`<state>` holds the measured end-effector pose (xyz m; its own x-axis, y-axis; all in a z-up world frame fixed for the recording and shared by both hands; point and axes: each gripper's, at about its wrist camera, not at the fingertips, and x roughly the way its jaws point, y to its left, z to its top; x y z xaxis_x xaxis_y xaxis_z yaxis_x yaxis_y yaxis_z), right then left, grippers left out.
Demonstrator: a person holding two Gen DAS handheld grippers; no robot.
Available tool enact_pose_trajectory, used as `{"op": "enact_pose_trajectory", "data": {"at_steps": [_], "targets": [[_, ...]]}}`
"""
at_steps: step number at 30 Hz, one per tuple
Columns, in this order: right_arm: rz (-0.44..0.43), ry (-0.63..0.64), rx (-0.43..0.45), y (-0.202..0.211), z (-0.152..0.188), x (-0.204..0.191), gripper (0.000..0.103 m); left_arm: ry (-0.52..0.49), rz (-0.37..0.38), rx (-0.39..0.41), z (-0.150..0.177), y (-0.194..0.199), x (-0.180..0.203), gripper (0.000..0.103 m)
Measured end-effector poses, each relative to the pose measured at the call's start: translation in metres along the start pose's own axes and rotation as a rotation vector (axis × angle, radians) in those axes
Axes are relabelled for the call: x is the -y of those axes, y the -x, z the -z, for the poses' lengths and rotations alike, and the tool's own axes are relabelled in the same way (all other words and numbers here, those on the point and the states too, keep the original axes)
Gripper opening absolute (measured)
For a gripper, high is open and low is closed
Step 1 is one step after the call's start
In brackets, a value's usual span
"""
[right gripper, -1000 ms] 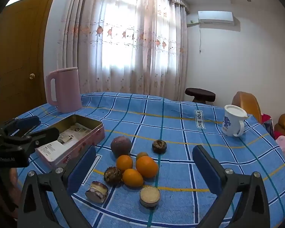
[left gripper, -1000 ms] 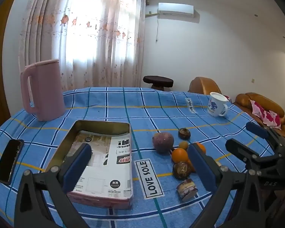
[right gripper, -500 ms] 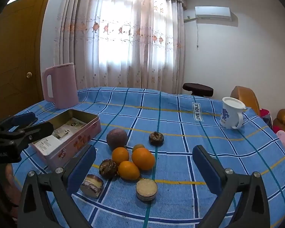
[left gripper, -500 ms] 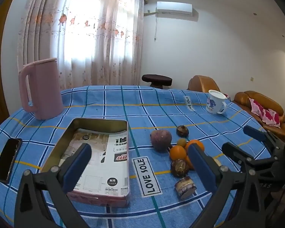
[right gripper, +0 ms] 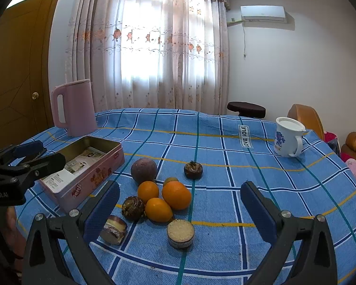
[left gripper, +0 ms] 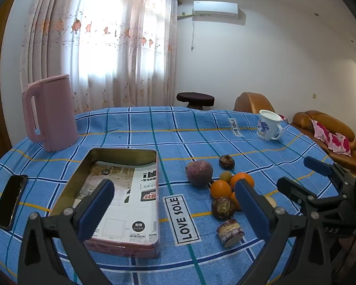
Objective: Organize fruits
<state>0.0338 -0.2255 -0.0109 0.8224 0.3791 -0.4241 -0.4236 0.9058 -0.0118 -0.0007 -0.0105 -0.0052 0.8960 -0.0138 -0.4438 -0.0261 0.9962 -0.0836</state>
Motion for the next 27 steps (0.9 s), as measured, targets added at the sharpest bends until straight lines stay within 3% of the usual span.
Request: {"op": "enact_pose_trajectory", "data": {"at_steps": [27], "targets": [[-0.004,-0.001,-0.006,0.0009,0.0015,-0.0034,0.102,0.0,0.002,0.001,0.0002,0.0002,0.004,0.103]]}}
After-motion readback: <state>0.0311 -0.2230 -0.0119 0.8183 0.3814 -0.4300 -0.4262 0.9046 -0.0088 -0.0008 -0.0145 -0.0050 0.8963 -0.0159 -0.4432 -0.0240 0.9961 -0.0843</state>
